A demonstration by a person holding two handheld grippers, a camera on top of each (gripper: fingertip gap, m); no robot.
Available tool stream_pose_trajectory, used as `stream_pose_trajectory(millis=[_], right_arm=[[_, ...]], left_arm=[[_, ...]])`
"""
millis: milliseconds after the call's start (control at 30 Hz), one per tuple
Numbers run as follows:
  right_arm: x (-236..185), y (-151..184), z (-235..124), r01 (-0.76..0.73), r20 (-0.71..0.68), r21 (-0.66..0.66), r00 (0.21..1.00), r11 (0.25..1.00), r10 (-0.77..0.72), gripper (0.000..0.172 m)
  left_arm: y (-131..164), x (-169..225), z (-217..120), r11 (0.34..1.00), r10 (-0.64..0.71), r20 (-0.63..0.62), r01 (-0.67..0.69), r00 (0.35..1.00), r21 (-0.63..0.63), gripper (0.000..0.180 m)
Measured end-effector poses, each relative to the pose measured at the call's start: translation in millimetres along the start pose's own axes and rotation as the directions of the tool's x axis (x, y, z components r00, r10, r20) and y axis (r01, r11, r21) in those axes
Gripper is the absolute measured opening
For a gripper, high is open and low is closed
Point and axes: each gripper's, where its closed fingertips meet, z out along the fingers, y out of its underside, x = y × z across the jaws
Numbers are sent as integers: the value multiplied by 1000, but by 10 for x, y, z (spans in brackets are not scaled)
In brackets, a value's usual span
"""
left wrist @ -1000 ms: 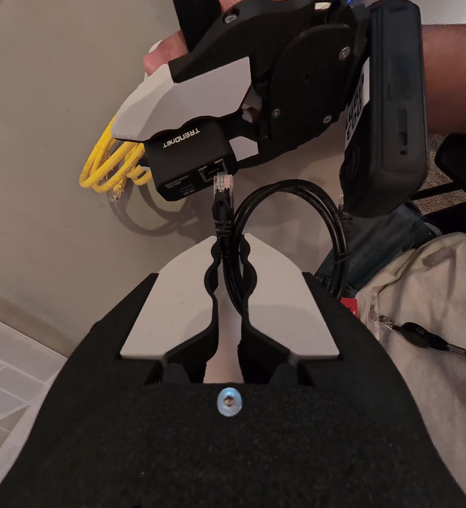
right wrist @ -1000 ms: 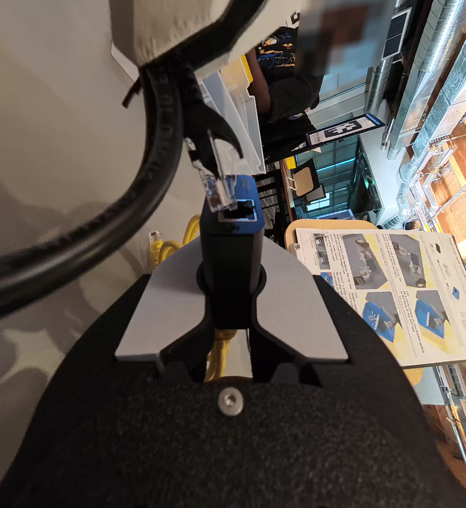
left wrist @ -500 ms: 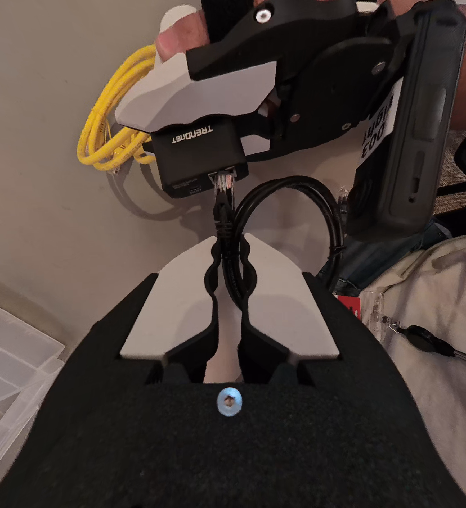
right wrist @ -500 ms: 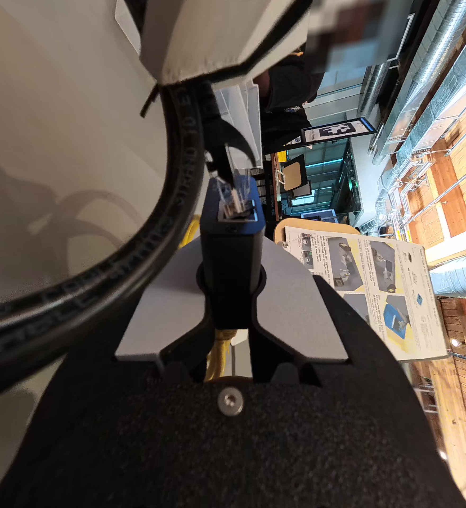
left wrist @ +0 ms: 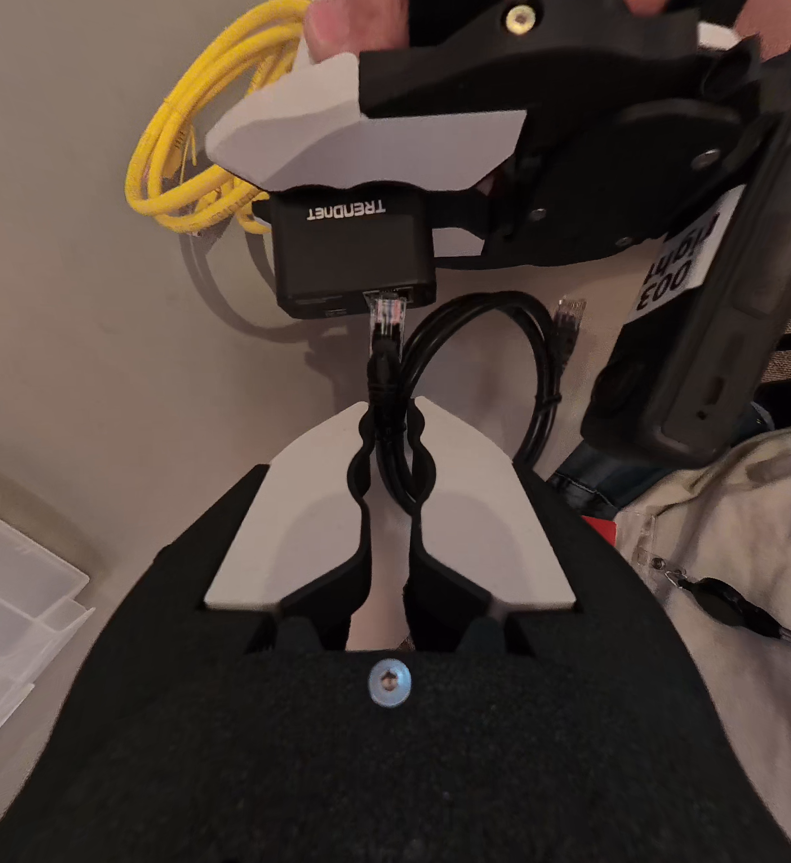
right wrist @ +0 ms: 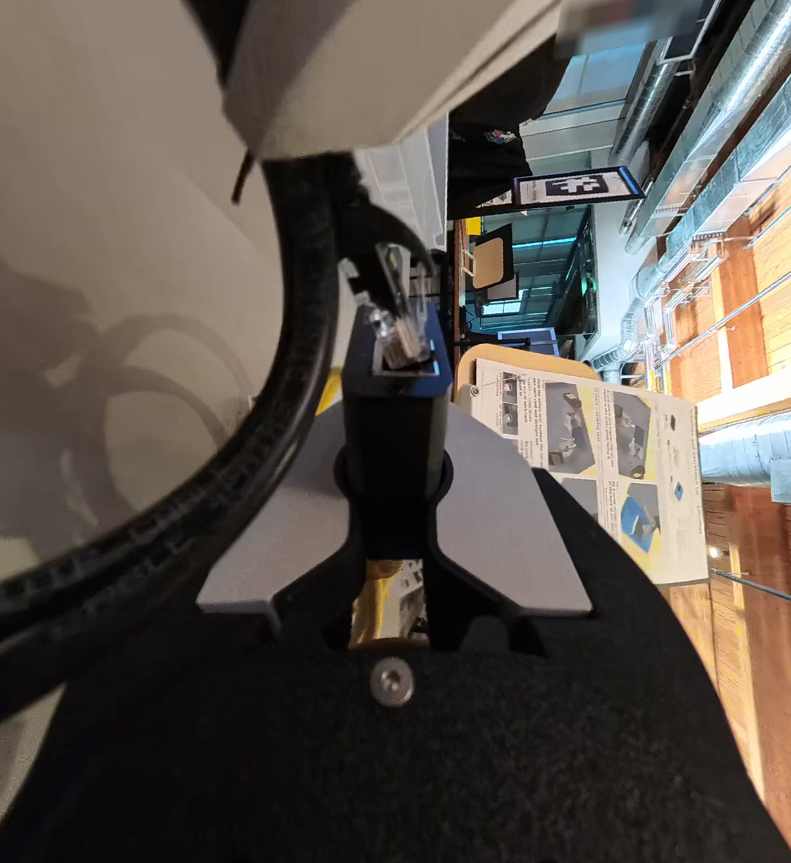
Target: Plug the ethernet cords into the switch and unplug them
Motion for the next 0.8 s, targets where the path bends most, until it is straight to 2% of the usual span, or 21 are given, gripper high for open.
stream_pose_trajectory(millis=[233, 800], right_arm=[[-84, -17, 33, 138, -10, -44, 990, 989, -139, 26], [-171, -9, 34, 124, 17, -46, 992, 991, -123, 26]], left_arm=[[47, 22, 42, 999, -52, -93, 51, 994, -16, 12], [76, -14, 117, 999, 32, -57, -34, 998, -28, 11]])
